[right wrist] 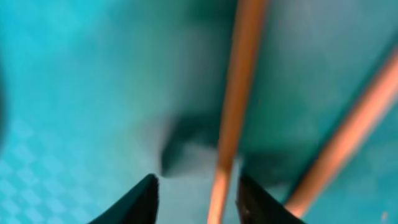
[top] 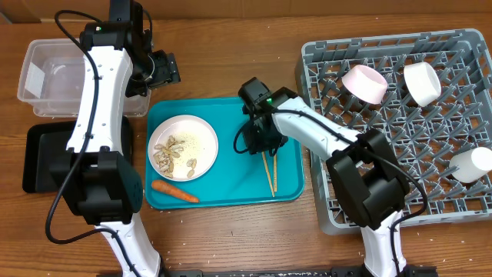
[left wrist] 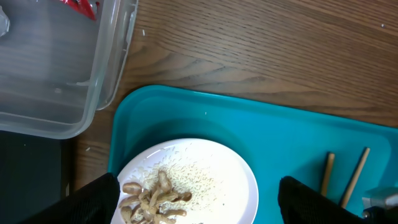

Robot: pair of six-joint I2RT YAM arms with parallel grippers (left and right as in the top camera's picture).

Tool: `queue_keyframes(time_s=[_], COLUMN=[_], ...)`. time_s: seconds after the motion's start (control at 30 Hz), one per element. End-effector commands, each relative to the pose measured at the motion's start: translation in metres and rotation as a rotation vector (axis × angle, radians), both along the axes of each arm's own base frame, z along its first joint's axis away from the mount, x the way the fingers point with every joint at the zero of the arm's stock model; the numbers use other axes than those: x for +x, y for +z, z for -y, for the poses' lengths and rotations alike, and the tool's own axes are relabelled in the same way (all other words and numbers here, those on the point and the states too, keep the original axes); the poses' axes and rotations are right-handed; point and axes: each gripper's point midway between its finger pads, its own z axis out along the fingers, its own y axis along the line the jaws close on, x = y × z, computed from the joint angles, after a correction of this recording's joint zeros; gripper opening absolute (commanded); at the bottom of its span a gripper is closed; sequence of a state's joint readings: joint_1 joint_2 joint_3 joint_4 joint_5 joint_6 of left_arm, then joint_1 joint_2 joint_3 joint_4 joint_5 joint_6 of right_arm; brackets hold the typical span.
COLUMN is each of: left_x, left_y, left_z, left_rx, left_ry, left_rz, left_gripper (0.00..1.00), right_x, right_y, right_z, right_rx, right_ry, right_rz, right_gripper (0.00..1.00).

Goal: Sort waste into correct bins and load items into the dishwasher
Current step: 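Reach the right gripper down to the wooden chopsticks and grasp one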

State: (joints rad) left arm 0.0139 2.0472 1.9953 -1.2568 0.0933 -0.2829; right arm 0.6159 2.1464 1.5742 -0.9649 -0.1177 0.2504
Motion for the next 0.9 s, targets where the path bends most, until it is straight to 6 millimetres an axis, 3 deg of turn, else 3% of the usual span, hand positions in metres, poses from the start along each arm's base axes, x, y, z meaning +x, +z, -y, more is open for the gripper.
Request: queue_keyframes(time_s=[0.0, 0.1, 0.27, 0.47, 0.6, 0.73, 0.87], left_x=[0.002, 0.002, 0.002, 0.002, 0.002, 0.002, 0.002], left_y=[0.004, 0.004, 0.004, 0.004, 0.004, 0.004, 0.004], left_z=[-0.001, -0.001, -0.001, -0.001, -0.001, -0.001, -0.001], left_rx=[-0.01, -0.01, -0.01, -0.01, -0.011, -0.01, -0.01], left_ry=[0.012, 0.012, 0.012, 0.012, 0.012, 0.012, 0.012], left_rz=[0.012, 0.012, 0.011, 0.012, 0.011, 0.012, 0.011], left_gripper=[0.84, 0.83, 0.84, 0.84, 0.83, 0.84, 0.84], right_x=[-0.002, -0.003, -0.003, -0.003, 0.0, 0.013, 0.033], right_y=[-0.007, -0.007, -0.007, -0.007, -0.003, 0.021, 0.07], right_z=[0.008, 0.008, 0.008, 0.008, 0.006, 0.002, 0.003], right_rx=[-0.049, -0.051, -0.051, -0.049, -0.041, -0.009, 0.044], right_ry=[-0.067, -0.067, -0.067, -0.065, -0.058, -0.034, -0.041], right_rz=[-0.012, -0.016, -0.015, -0.014, -0.005, 0.049, 0.15], right_gripper=[0.37, 0.26, 0.16, 0.13, 0.04, 0.04, 0.04])
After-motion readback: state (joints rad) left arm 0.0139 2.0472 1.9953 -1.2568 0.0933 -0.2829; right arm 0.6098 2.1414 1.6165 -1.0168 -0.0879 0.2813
